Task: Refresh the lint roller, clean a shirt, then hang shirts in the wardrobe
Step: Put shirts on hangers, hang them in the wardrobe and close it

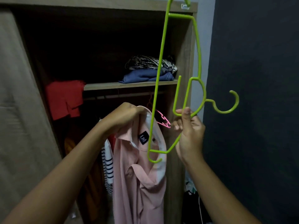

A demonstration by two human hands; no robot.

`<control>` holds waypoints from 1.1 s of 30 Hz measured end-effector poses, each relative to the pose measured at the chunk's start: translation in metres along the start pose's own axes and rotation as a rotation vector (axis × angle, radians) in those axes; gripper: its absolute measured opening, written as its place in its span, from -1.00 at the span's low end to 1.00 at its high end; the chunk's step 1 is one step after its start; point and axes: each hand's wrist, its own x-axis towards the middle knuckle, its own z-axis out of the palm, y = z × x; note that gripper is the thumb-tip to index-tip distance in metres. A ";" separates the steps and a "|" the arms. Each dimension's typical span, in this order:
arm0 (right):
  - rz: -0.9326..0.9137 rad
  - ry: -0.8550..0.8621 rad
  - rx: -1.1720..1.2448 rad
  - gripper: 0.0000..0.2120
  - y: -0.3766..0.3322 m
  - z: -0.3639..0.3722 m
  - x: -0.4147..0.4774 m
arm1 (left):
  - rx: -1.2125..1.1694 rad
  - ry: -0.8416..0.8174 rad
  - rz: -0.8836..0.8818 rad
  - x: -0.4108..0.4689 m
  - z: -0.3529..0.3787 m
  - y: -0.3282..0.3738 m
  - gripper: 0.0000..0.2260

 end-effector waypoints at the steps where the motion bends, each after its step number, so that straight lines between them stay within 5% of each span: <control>1: -0.030 -0.019 -0.026 -0.74 -0.002 0.001 0.002 | -0.010 -0.037 0.028 -0.002 0.002 0.009 -0.75; 10: -0.128 -0.406 -0.485 -0.89 0.025 -0.052 0.023 | 0.248 0.007 0.215 -0.022 -0.039 0.033 -0.92; 15: -0.194 -0.681 -0.837 -0.83 0.016 -0.097 0.051 | 0.305 0.043 0.126 -0.032 -0.062 -0.015 -0.65; 18: -0.199 -0.808 -1.081 -0.66 0.005 -0.108 0.067 | 0.431 0.069 0.059 -0.032 -0.069 -0.037 -0.69; 22: -0.153 -0.925 -1.336 -0.75 -0.016 -0.107 0.077 | 0.592 0.115 -0.010 -0.033 -0.073 -0.046 -0.80; 33: -0.082 -1.059 -1.556 -0.65 -0.028 -0.090 0.077 | 0.384 0.215 0.058 -0.042 -0.051 -0.035 -0.71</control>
